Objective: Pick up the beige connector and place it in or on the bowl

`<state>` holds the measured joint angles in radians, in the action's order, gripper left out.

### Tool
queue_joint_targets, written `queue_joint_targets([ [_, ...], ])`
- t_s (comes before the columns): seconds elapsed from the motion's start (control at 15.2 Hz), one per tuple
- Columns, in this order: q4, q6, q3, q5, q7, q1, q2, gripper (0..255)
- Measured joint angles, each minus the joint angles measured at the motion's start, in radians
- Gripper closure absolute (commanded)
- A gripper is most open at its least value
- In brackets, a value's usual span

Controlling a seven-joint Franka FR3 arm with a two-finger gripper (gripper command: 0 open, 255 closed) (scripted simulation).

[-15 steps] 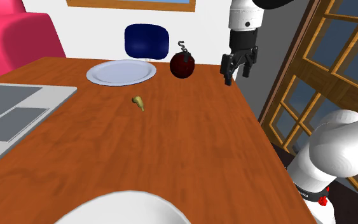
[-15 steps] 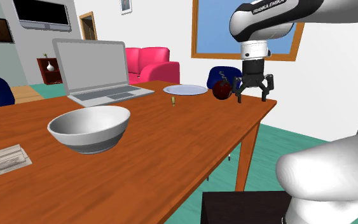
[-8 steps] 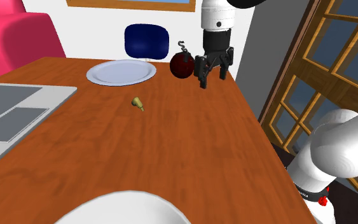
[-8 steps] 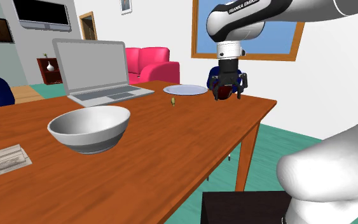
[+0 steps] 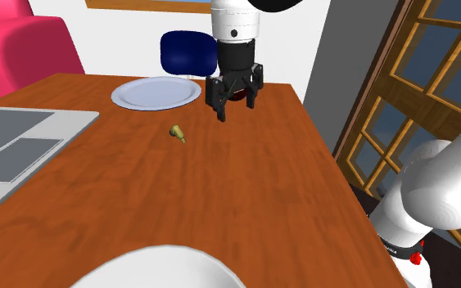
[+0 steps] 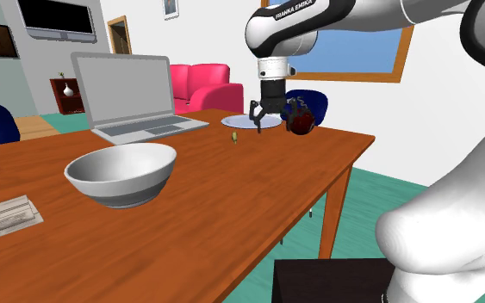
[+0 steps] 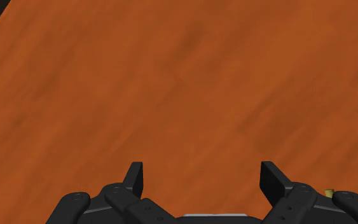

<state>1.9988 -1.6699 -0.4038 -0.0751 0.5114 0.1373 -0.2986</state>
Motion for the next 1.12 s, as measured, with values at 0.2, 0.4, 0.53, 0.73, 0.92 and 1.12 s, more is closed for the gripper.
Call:
queue_joint_targets([
  [0.2,-0.076,-0.019,-0.046,0.024,0.051,0.013,0.085,0],
  [0.4,-0.177,-0.015,-0.097,0.060,0.115,0.033,0.177,0],
  [0.53,-0.262,-0.012,-0.128,0.101,0.159,0.049,0.261,0],
  [0.73,-0.317,-0.015,-0.151,0.133,0.199,0.071,0.321,0],
  [0.92,-0.278,-0.053,-0.151,0.133,0.200,0.070,0.319,0],
  [1.12,-0.242,-0.094,-0.151,0.136,0.202,0.070,0.324,0],
])
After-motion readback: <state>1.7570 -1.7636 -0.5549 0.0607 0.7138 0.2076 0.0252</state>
